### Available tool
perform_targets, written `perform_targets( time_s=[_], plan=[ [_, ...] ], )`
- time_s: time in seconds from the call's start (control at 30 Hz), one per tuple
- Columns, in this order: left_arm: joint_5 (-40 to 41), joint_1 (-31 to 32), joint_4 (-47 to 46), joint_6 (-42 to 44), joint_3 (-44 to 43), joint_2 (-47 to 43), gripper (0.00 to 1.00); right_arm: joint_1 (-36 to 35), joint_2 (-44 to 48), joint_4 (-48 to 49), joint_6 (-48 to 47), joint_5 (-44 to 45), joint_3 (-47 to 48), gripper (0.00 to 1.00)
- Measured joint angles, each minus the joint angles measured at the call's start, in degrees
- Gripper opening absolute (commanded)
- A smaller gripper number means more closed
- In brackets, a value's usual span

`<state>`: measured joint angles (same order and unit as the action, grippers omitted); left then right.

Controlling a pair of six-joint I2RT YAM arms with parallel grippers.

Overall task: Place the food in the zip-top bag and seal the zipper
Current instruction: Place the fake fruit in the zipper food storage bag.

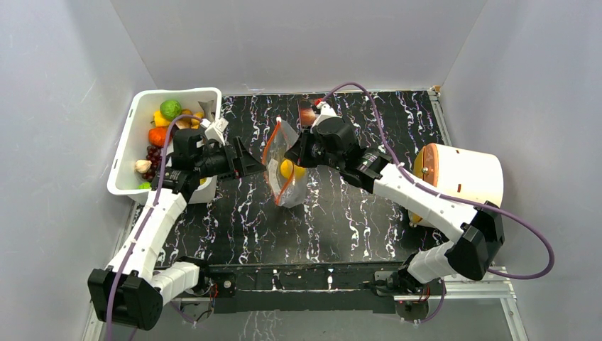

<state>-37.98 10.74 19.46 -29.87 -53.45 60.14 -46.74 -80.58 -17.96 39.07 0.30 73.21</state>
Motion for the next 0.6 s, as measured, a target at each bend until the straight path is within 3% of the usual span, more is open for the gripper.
perform_targets(
  time_s=[0.2, 0.6],
  plan=[
    [0.7, 0.0, 3.91, 1.95, -1.49, 1.49, 0.82, 0.0, 0.02, -0.31, -0.24, 2.71, -1.4, 0.0],
    [-1.62, 0.0, -2.36, -1.25, 0.37, 3.21, 0.81, 0.33, 0.02, 0.26, 0.09, 2.16, -2.84, 0.0]
  ],
)
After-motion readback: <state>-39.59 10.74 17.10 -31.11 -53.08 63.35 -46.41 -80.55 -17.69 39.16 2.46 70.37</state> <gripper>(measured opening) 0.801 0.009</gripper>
